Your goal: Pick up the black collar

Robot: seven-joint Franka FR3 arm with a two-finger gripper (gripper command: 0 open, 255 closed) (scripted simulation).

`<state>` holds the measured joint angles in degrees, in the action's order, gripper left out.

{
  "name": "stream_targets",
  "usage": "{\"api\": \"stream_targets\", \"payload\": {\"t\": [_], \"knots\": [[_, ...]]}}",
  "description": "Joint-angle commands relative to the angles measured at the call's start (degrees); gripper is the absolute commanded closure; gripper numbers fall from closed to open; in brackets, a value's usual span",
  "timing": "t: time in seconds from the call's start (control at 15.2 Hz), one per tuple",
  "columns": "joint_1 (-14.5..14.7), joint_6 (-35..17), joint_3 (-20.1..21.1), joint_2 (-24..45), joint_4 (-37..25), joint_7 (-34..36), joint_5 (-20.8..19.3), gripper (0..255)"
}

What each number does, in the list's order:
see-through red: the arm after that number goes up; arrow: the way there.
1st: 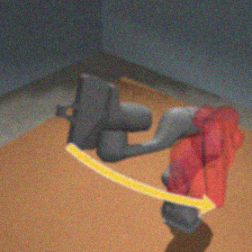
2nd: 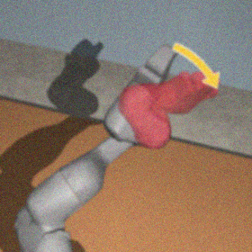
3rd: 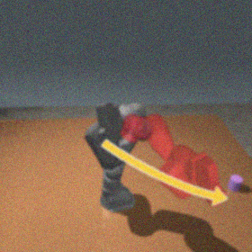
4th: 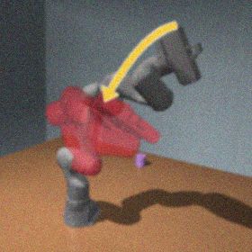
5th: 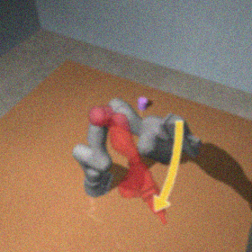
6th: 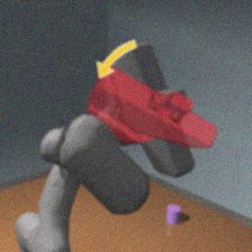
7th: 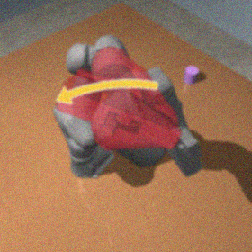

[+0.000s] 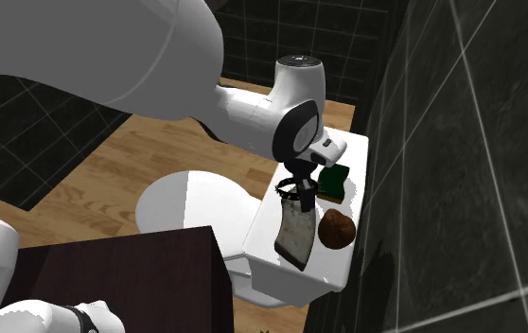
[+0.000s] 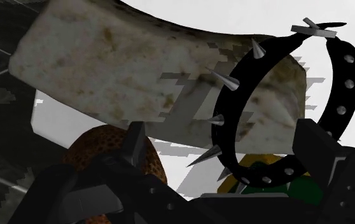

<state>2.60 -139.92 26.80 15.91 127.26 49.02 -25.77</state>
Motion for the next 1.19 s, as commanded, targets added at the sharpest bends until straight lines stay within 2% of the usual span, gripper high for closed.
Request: {"api": "stream_targets", "payload": {"t": [0.0, 0.59, 1.12], "knots": [[0.1, -0.2, -0.1, 0.1, 0.1, 0.2, -0.2, 255], [0.1, -0.2, -0.1, 0.2, 0.0, 0.2, -0.2, 255], [-1.2, 4.3, 1.8, -4.8, -0.7, -3.9, 4.8, 255]]}}
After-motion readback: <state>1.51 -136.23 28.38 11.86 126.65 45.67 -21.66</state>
